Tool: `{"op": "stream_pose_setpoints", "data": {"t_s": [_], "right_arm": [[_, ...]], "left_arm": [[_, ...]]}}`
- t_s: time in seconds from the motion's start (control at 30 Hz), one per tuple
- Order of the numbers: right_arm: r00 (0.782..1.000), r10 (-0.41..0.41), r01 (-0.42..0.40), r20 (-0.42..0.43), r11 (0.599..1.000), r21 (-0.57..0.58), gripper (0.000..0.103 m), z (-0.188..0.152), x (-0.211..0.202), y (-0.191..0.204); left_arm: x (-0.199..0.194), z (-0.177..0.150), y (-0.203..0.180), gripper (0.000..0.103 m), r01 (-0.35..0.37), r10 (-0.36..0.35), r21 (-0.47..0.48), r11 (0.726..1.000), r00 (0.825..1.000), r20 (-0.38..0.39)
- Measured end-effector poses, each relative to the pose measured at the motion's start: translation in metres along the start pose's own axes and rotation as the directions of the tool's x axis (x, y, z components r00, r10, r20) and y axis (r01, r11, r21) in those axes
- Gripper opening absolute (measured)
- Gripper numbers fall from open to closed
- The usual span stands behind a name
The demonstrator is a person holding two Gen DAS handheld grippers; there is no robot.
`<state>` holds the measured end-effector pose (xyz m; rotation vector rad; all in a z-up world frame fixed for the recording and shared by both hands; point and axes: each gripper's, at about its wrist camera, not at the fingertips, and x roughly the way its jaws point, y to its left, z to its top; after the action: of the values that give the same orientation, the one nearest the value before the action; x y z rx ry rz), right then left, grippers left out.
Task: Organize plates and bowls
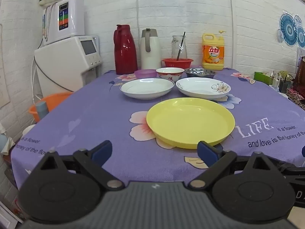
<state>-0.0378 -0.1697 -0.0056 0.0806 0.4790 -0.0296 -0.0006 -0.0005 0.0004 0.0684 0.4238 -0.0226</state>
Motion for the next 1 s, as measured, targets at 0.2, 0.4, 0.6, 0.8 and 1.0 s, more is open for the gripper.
{"op": "stream_pose_setpoints", "data": {"t_s": [0.2,0.4,0.6,0.8,1.0], "right_arm": [[1.000,0.006,-0.005,0.010,1.000,-0.009,0.103,0.0001,-0.0018,-0.0014],[1.000,0.002,-0.002,0.004,1.000,-0.021,0.103,0.0007,-0.0007,0.0015],[1.000,0.000,0.000,0.009,1.000,-0.020,0.103,0.0006,-0.0005,0.0036],[1.000,0.001,-0.001,0.013,1.000,-0.015,0.103,0.0023,-0.0004,0.0014],[1.000,0.003,-0.003,0.016,1.000,-0.018,0.103,0.0008,-0.0015,0.0024]], "left_arm": [[-0.0005,0.0014,0.0017,0.095,0.010,-0.010,-0.019,1.000,1.000,-0.018],[-0.0014,-0.0014,0.0015,0.095,0.003,-0.003,-0.008,1.000,1.000,-0.015],[0.0015,0.0000,-0.0008,0.095,0.003,-0.003,-0.007,1.000,1.000,-0.019],[0.0011,0.0015,-0.0017,0.095,0.005,-0.005,-0.002,1.000,1.000,-0.021],[0.0025,0.0015,-0.0020,0.095,0.004,-0.004,0.000,1.000,1.000,-0.023]]}}
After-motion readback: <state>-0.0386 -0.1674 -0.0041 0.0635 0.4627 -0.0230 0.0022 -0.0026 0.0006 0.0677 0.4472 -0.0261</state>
